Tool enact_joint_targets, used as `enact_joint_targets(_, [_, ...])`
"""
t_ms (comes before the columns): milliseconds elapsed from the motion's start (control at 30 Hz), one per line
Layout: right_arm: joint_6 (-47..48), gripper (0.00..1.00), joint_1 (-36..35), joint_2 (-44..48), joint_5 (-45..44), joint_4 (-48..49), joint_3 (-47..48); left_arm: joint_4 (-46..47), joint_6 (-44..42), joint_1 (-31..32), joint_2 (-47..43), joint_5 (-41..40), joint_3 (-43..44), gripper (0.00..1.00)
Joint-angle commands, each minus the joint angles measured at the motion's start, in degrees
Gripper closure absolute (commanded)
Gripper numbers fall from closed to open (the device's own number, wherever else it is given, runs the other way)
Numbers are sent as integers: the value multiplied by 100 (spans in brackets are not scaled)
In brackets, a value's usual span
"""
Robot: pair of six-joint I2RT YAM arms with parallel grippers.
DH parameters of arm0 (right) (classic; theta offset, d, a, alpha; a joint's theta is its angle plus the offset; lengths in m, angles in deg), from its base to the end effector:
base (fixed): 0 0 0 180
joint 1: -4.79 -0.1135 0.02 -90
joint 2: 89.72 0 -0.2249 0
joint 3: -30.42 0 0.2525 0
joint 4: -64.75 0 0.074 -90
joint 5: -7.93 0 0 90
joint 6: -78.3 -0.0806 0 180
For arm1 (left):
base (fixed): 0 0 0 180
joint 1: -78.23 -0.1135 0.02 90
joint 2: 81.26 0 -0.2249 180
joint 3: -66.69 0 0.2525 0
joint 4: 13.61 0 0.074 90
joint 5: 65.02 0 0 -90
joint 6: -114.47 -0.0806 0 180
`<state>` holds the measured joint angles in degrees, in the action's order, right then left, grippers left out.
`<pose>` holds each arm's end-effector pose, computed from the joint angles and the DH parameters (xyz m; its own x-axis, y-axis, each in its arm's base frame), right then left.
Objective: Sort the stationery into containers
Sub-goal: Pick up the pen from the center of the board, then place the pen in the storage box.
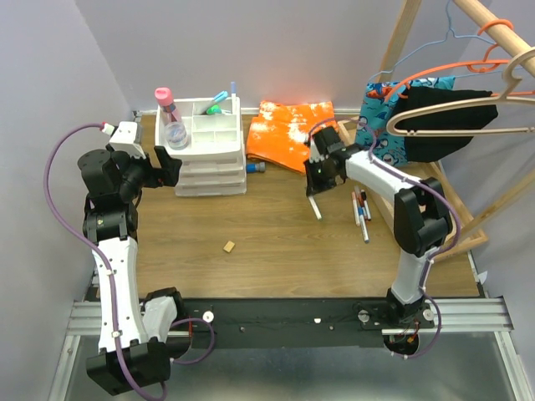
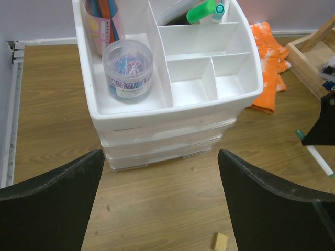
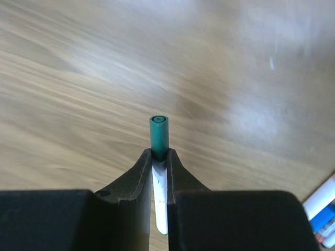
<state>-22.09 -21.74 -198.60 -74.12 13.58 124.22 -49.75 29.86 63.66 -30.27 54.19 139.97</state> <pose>0.3516 0.1880 0.1198 -0.8943 -0.2468 -0.3733 -0.3364 0.9208 0.1972 0.2540 0.0254 0.3495 -0.2531 -0.1505 -0.9557 0.2162 0.9540 -0.2075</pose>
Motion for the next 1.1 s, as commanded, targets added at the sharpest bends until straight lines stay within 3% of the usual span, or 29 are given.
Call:
enact_joint_targets(0, [142, 90, -116, 595, 1024, 157, 1046, 60, -55, -20, 35, 23, 199, 1])
enact_joint_targets(200, [222, 91, -362, 596, 1253, 718, 2303, 156, -73, -11, 140, 14, 296, 1])
enact_joint_targets(433, [397, 91, -643, 491, 1306, 3684, 2472, 25, -152, -2, 254, -3, 358, 1])
enact_joint_targets(633, [486, 91, -995, -1, 788, 5893, 2576, -169, -284, 7, 316, -65, 490, 1])
enact_joint_targets(1067, [767, 91, -1206, -1723, 471, 6380, 4395, -204, -380, -116, 333, -188, 454, 1])
